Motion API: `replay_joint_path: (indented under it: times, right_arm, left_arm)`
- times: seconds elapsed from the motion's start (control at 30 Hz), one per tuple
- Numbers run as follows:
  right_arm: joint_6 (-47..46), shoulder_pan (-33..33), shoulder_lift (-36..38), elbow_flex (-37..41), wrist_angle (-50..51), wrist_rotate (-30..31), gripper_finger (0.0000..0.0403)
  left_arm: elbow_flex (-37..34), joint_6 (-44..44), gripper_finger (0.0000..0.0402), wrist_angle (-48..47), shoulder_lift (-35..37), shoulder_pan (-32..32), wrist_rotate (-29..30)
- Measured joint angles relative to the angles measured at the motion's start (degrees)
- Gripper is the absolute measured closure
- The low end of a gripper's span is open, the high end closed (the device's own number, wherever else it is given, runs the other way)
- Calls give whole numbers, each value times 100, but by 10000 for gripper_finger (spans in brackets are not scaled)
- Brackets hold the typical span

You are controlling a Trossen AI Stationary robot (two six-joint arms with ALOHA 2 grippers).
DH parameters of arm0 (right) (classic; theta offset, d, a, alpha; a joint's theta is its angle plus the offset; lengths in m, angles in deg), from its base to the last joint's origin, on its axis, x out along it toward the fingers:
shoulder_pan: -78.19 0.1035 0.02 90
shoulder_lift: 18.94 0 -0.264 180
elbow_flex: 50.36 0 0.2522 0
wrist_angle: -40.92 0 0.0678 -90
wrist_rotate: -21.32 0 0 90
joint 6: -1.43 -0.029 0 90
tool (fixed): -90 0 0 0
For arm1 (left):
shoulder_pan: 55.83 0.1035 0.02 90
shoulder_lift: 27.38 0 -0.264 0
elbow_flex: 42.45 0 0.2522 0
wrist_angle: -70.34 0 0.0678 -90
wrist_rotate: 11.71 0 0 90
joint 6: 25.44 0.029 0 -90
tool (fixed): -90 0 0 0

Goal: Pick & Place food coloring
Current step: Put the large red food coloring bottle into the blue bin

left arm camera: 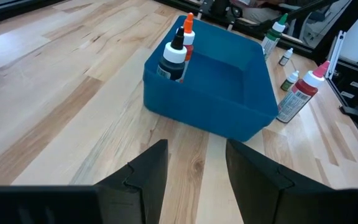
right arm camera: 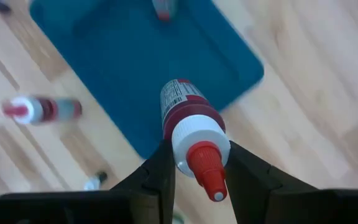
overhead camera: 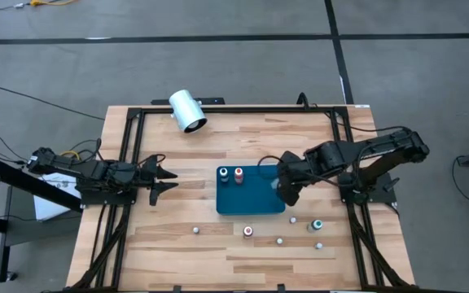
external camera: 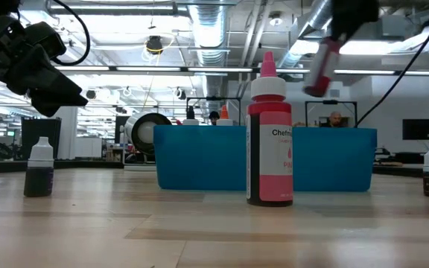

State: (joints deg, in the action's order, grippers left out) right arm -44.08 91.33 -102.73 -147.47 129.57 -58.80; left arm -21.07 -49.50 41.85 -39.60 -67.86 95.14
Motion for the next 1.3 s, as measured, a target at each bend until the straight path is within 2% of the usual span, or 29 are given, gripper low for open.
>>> replay_joint_path:
  times: [0.17,0.53,1.03,1.13,1.3]
  right_arm:
    - [431,-206,0,0,-653,245,299]
    - [1163,-671,0,0,-1448,251,300]
    - [1318,-806,-77,-31,-1336,207,300]
    - [1420,-806,-365,-370,-838,196,300]
    - [1899,-806,-1263,-1340,88,212,300]
  left_arm:
    - [0,0,248,-1,-1,1,0]
    - [0,0,248,-1,1,2,0]
    - [0,90,248,-49,-1,0,0]
    - [0,90,248,-71,0,-1,33]
    - [1,88,248,-131,-18,-1,33]
